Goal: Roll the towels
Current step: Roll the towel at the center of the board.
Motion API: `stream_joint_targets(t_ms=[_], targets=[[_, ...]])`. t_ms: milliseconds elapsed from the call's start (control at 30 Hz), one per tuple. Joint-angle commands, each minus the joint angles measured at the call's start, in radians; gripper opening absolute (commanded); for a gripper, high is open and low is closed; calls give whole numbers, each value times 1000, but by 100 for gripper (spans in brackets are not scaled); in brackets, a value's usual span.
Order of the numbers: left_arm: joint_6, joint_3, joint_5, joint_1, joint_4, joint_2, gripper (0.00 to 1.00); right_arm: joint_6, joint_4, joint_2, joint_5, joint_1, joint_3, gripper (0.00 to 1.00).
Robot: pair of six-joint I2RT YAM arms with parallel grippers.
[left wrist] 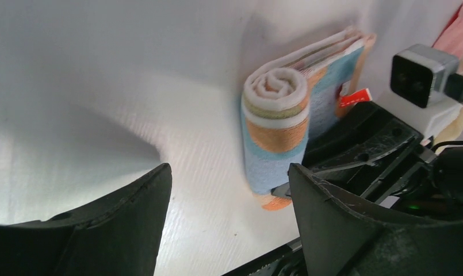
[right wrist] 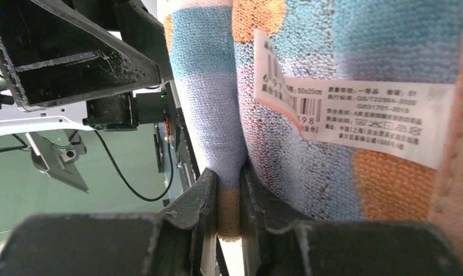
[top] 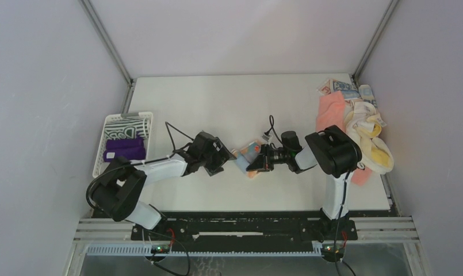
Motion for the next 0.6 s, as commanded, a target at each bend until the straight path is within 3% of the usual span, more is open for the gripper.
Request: stream_joint_targets(t_ms=[0,300,567], targets=[[-5,69,14,-4,73,23,79,37,-34,59,42,-5,-41,15],[-5,118,14,-7,92,122,73,48,-57,83,51,-10,-41,16],[6,141,22,-37,111,208,51,39,-56,57,64,-10,-39,18]])
